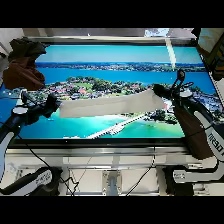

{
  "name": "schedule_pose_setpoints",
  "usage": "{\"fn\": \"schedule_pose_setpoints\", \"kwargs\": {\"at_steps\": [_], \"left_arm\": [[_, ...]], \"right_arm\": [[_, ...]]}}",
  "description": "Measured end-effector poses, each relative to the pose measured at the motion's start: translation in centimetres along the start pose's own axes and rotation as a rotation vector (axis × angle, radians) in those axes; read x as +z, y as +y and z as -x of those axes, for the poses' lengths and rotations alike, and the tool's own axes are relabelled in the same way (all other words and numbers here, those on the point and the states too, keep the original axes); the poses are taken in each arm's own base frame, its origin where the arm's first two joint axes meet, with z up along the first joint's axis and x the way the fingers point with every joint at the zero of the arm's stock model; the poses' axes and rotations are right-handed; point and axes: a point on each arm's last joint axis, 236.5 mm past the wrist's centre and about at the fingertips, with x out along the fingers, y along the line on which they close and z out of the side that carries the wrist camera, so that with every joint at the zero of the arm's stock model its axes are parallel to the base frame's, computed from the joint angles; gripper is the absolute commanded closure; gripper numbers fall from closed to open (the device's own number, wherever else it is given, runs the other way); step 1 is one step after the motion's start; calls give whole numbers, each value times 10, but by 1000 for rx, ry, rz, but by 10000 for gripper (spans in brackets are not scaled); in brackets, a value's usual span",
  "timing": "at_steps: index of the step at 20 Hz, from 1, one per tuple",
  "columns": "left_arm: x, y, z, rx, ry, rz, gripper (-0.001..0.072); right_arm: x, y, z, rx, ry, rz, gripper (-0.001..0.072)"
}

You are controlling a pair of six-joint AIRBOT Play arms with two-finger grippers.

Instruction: Fold the shirts.

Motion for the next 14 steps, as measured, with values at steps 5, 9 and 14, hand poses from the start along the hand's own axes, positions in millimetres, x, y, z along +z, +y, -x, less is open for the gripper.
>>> {"fn": "schedule_pose_setpoints", "kwargs": {"at_steps": [5, 9, 14], "left_arm": [[-7, 14, -10, 33, 35, 3, 635], [-6, 12, -11, 24, 34, 27, 129], [10, -27, -5, -66, 19, 36, 130]], "right_arm": [[-21, -22, -20, -43, 50, -13, 684], [-26, -25, -24, -47, 65, -13, 383], [1, 5, -3, 13, 31, 80, 378]]}}
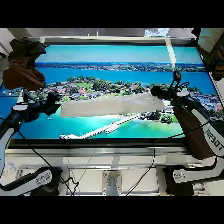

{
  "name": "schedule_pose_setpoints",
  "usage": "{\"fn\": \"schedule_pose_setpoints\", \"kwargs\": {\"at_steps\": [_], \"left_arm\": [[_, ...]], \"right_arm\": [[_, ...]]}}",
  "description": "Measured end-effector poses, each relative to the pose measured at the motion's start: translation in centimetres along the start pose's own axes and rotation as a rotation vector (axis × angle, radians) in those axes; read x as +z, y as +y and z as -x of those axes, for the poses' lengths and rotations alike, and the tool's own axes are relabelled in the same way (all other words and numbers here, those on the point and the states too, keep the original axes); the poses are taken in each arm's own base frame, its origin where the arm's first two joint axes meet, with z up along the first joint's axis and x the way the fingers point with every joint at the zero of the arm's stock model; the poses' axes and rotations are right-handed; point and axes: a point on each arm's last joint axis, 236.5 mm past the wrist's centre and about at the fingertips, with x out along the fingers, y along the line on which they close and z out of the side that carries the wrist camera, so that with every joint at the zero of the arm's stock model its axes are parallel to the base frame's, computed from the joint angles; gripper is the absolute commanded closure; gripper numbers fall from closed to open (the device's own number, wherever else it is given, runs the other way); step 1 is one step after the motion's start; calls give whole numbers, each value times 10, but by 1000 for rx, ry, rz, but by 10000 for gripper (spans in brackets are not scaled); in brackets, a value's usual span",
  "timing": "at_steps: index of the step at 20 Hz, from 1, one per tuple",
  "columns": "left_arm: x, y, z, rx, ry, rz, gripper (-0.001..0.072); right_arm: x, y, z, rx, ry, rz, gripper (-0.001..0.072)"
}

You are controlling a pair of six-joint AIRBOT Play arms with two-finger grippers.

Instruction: Fold the shirts.

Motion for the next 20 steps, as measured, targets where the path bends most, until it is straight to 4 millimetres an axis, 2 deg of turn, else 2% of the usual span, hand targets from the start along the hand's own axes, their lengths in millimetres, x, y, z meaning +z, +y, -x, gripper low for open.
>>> {"fn": "schedule_pose_setpoints", "kwargs": {"at_steps": [3, 4, 5, 6, 8, 10, 12, 13, 14, 16, 20], "left_arm": [[10, -45, 12, -104, -7, -31, 140], [12, -61, 16, -147, -8, -38, 280], [9, -80, 19, -198, -2, -43, 532], [5, -98, 21, -242, 4, -53, 695], [-11, -132, 20, -312, 12, -110, 694], [-36, -160, 11, -347, 22, -178, 695], [-64, -179, -5, -352, 34, -248, 695], [-81, -188, -15, -351, 50, -278, 695], [-97, -194, -27, -349, 70, -305, 695], [-128, -204, -52, -345, 117, -346, 695], [-180, -217, -100, -342, 215, -376, 695]], "right_arm": [[38, 16, 36, 6, -82, 113, 359], [50, 15, 49, -4, -108, 131, 358], [57, 12, 60, -14, -121, 134, 357], [60, 6, 68, -22, -119, 126, 354], [55, -11, 79, -40, -84, 98, 238], [40, -31, 83, -56, -25, 64, 223], [20, -51, 81, -64, 49, 20, 223], [9, -57, 78, -63, 87, -1, 218], [-2, -64, 73, -60, 126, -23, 182], [-23, -72, 62, -45, 194, -62, 181], [-50, -80, 41, 0, 263, -109, 152]]}}
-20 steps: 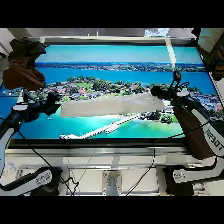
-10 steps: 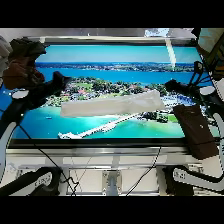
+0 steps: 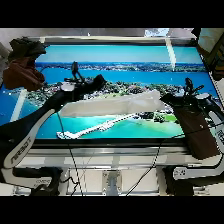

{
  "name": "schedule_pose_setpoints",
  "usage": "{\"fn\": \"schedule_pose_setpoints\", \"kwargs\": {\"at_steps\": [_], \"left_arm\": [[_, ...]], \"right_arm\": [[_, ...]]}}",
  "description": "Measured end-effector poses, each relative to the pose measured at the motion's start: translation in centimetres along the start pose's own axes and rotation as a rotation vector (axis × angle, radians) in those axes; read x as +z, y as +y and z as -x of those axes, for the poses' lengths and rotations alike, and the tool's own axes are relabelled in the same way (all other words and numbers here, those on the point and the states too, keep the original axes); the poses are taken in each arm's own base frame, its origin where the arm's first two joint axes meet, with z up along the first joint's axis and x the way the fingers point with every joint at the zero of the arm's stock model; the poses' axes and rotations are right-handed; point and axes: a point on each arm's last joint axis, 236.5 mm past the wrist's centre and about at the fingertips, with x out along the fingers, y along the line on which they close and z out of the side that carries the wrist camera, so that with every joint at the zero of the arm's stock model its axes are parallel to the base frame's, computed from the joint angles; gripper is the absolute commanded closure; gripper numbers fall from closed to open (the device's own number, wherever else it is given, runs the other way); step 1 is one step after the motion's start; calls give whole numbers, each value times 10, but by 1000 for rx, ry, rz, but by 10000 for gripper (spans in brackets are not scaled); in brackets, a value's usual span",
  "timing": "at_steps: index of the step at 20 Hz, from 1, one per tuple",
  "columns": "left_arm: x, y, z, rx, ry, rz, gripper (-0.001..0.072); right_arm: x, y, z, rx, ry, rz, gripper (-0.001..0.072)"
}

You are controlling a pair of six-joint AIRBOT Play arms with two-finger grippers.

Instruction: Fold the shirts.

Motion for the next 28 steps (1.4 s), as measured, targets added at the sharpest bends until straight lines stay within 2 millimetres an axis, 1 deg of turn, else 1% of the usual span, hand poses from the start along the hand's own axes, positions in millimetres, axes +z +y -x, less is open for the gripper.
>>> {"fn": "schedule_pose_setpoints", "kwargs": {"at_steps": [1, 3, 6, 10, 12, 14, 16, 17, 18, 21, 24, 25, 28], "left_arm": [[-6, -2, -11, -5, 18, 2, 695], [-16, -3, -30, -13, 51, 9, 695], [-26, -3, -44, -16, 81, 9, 695], [-37, 8, -49, 23, 125, -13, 695], [-50, 19, -48, 69, 177, -32, 695], [-62, 33, -44, 126, 231, -51, 695], [-71, 44, -40, 172, 277, -63, 695], [-76, 49, -38, 191, 299, -66, 696], [-81, 54, -37, 208, 322, -67, 696], [-102, 70, -35, 252, 412, -58, 695], [-125, 84, -38, 282, 512, -44, 696], [-128, 85, -39, 285, 527, -41, 695], [-131, 81, -44, 281, 542, -42, 696]], "right_arm": [[-4, -2, -5, 7, 14, -5, 136], [-10, -3, -13, 27, 35, -16, 136], [-11, 5, -19, 81, 32, -30, 137], [-1, 23, -22, 174, -10, -79, 138], [-2, 26, -26, 205, -7, -106, 139], [-4, 31, -31, 242, 3, -140, 168], [-5, 36, -33, 277, 7, -170, 171], [-4, 39, -34, 295, 5, -181, 237], [-3, 42, -33, 315, 3, -188, 363], [5, 58, -27, 383, 0, -185, 674], [18, 75, -16, 447, -9, -159, 684], [23, 81, -12, 467, -11, -147, 684], [31, 100, 1, 533, 0, -116, 684]]}}
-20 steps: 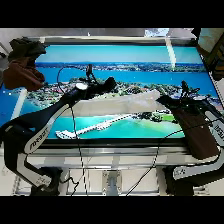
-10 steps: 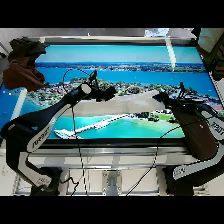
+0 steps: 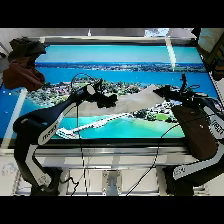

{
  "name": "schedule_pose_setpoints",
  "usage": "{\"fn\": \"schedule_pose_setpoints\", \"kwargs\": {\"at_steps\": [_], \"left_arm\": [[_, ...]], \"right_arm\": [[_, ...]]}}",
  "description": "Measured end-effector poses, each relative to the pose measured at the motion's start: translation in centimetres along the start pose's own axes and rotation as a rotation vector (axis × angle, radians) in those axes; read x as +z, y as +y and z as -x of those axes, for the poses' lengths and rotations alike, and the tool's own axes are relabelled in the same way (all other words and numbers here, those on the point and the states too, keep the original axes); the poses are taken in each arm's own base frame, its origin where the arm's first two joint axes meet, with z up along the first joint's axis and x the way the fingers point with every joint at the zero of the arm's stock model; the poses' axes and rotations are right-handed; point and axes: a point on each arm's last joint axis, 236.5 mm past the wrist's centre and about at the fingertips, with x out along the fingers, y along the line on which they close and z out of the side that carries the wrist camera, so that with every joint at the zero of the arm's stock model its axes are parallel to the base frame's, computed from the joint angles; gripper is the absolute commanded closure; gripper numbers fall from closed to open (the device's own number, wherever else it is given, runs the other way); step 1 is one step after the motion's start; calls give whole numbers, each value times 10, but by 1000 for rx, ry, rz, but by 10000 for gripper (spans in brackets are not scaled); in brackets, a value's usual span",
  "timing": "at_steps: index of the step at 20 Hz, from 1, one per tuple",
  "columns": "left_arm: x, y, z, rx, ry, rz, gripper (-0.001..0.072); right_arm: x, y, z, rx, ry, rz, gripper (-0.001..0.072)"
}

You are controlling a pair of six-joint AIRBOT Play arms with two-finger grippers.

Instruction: Fold the shirts.

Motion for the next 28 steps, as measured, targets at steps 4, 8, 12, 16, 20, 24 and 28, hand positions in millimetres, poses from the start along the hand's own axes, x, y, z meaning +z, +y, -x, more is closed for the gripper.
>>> {"fn": "schedule_pose_setpoints", "kwargs": {"at_steps": [4, 8, 12, 16, 20, 24, 28], "left_arm": [[-9, -18, -12, -13, 29, -40, 696], [-40, -41, -41, -22, 90, -111, 696], [-67, -65, -68, -42, 139, -169, 695], [-61, -97, -74, -94, 123, -224, 695], [-34, -167, -50, -241, 33, -306, 695], [-19, -214, -12, -311, -22, -453, 695], [-18, -167, 1, -127, 74, -573, 694]], "right_arm": [[-11, 42, 2, 105, 78, 27, 685], [-32, 91, -7, 170, 152, 106, 685], [-48, 140, -11, 191, 173, 227, 686], [-50, 176, 5, 173, 137, 351, 686], [-50, 188, 20, 120, 118, 412, 686], [-48, 191, 27, 80, 95, 435, 686], [-46, 192, 29, 64, 83, 441, 687]]}}
